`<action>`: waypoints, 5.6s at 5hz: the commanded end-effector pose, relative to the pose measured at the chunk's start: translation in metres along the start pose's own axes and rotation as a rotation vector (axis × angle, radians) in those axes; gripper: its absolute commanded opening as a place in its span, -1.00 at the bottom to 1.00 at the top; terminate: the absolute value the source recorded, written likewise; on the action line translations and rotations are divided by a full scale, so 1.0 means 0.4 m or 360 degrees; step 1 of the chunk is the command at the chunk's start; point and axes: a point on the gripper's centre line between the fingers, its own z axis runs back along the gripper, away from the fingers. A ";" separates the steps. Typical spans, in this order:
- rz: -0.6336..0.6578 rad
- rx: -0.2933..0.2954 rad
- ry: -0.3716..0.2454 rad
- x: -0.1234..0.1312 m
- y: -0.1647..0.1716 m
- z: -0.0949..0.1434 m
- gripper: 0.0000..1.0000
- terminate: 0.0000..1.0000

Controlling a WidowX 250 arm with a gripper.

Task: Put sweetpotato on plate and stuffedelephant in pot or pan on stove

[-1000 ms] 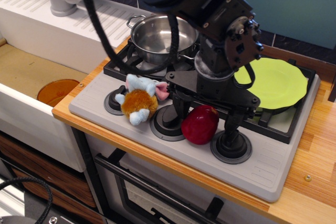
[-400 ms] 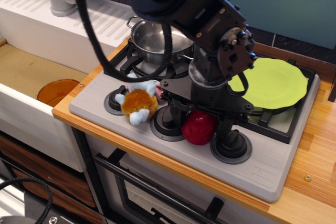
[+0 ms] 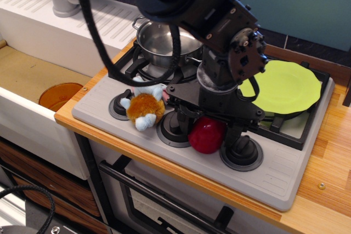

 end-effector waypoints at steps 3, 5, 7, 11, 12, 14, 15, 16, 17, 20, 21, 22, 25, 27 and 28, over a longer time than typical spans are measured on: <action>-0.0056 0.0046 0.0065 0.068 -0.010 0.205 -1.00 -1.00; -0.0060 0.0054 0.0064 0.158 -0.053 0.208 -1.00 -1.00; -0.0099 0.0025 0.0056 0.269 -0.102 0.173 -1.00 -1.00; -0.0046 -0.0044 0.0034 0.268 -0.170 0.089 1.00 -1.00; -0.0033 -0.0036 0.0038 0.261 -0.173 0.094 1.00 -1.00; -0.0014 -0.0006 0.0081 0.248 -0.169 0.137 1.00 -1.00; -0.0022 0.0023 0.0114 0.243 -0.155 0.180 1.00 -1.00; -0.0059 0.0051 0.0170 0.245 -0.124 0.243 1.00 -1.00; -0.0118 0.0084 0.0178 0.251 -0.103 0.284 1.00 -1.00; -0.0118 0.0084 0.0178 0.251 -0.103 0.284 1.00 -1.00; -0.0031 0.0175 0.0047 0.258 0.000 0.310 1.00 -1.00; 0.0011 0.0211 -0.0061 0.287 0.064 0.324 1.00 -1.00; 0.0056 0.0219 -0.0108 0.282 0.196 0.265 1.00 -1.00; 0.0128 0.0193 -0.0130 0.240 0.250 0.200 1.00 -1.00; 0.0159 0.0178 -0.0155 0.208 0.262 0.168 1.00 -1.00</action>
